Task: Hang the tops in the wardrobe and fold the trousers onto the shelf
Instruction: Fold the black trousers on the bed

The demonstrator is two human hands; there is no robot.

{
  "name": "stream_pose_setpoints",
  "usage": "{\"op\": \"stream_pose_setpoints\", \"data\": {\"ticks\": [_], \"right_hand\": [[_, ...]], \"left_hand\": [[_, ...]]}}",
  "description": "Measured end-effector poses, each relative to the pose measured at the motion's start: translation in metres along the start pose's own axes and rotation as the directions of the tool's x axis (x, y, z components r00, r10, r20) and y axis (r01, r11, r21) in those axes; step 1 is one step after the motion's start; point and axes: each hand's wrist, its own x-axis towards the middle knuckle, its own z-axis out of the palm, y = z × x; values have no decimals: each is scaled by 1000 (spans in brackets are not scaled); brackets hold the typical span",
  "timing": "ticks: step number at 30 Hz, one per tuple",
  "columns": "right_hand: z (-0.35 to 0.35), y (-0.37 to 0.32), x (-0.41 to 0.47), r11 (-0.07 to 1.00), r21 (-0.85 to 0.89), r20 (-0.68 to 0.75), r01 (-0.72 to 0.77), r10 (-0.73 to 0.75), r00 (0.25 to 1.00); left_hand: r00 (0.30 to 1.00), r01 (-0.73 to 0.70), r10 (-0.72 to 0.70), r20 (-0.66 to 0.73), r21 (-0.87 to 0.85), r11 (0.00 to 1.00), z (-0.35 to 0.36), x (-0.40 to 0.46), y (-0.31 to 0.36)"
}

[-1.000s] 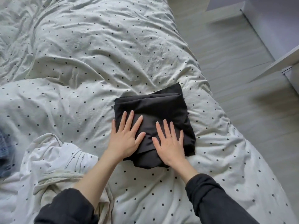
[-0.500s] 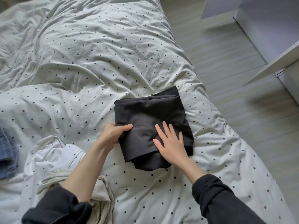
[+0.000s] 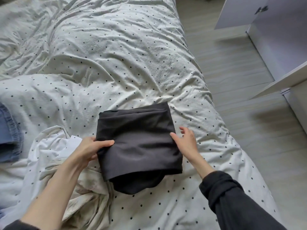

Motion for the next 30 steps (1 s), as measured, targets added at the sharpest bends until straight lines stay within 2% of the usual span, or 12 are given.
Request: {"op": "stream_pose_setpoints", "data": {"ticks": [2,4,8,16,18,24,30], "right_hand": [[-3,4,16,944,253,234,-212,153,960],[-7,6,28,840,396,434,-371,185,882],[-14,8,47,836,267,631,-479,224,743],[-18,6,57,808,217,753,-548,219,621],[-18,6,57,810,212,755,-546,219,619],[-31,1,39,851,258,679,-458,177,712],[-66,-5,-6,897,255,557,-361,169,813]], "left_hand": [[1000,15,-14,5,-31,999,0,5,-4],[1000,17,-17,4,-42,999,1,10,-5],[999,43,-43,6,-47,998,2,17,-6],[997,74,-74,6,-52,996,1,21,-4],[997,77,-77,-3,-58,995,2,20,-4],[999,54,-54,-1,-82,995,1,10,-2],[998,-34,39,42,-108,994,7,-24,-6]]}}
